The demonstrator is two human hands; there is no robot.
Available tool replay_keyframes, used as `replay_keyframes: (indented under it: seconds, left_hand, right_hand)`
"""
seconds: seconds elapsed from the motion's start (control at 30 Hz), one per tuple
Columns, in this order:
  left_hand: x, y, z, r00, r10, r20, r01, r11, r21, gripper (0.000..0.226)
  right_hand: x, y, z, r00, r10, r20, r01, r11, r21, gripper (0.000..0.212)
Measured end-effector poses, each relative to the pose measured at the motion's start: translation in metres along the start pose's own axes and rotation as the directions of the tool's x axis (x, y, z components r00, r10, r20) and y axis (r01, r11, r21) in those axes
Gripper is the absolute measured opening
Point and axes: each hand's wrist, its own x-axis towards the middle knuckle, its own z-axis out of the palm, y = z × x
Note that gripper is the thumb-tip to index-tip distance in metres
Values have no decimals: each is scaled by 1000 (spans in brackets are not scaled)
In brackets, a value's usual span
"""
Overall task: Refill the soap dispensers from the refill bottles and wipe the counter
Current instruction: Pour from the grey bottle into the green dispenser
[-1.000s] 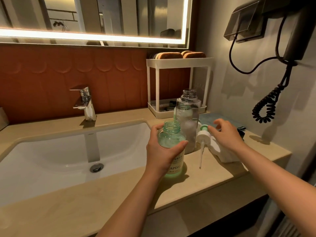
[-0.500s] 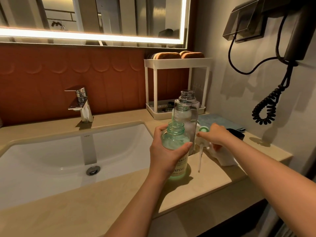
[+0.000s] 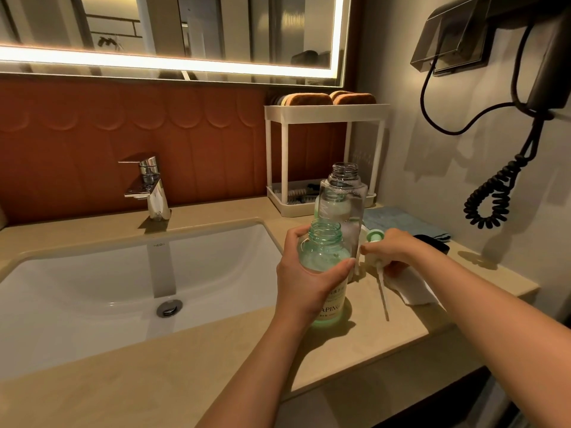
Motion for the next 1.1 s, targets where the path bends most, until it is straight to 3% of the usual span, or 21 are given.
replay_keyframes:
  seconds: [0.2,0.37,0.57,0.93,1.0,1.1]
  left_hand:
    - [0,1,-1,1000,-1,11,1,1000,5,60]
    - [0,1,0,1000,-8,-1,8,1000,2,63]
    - [0,-1,-1,1000,-8,9,8,1000,20,57]
    - [-3,8,-2,998,-57,16,57,998,41,59]
    - [-4,8,-3,998,-61,17,61,997,41,59]
    - [-8,10,-4,998,-52,21,52,998,38,58]
  right_hand:
    - [3,23,-7,995,22,102,-59,924,378,53]
    - [-4,26,-13,982,-4,188,-124,736,665,43]
    - [-24,17,-32,997,-28,69,-48,471,881,32]
    - [-71,-6,-62,995,9,-103,103,-148,984,31]
    - [-81,-12,-64,990,12,-139,139,-199,970,31]
    - [-97,-22,-65,975,13,-221,220,-190,957,18]
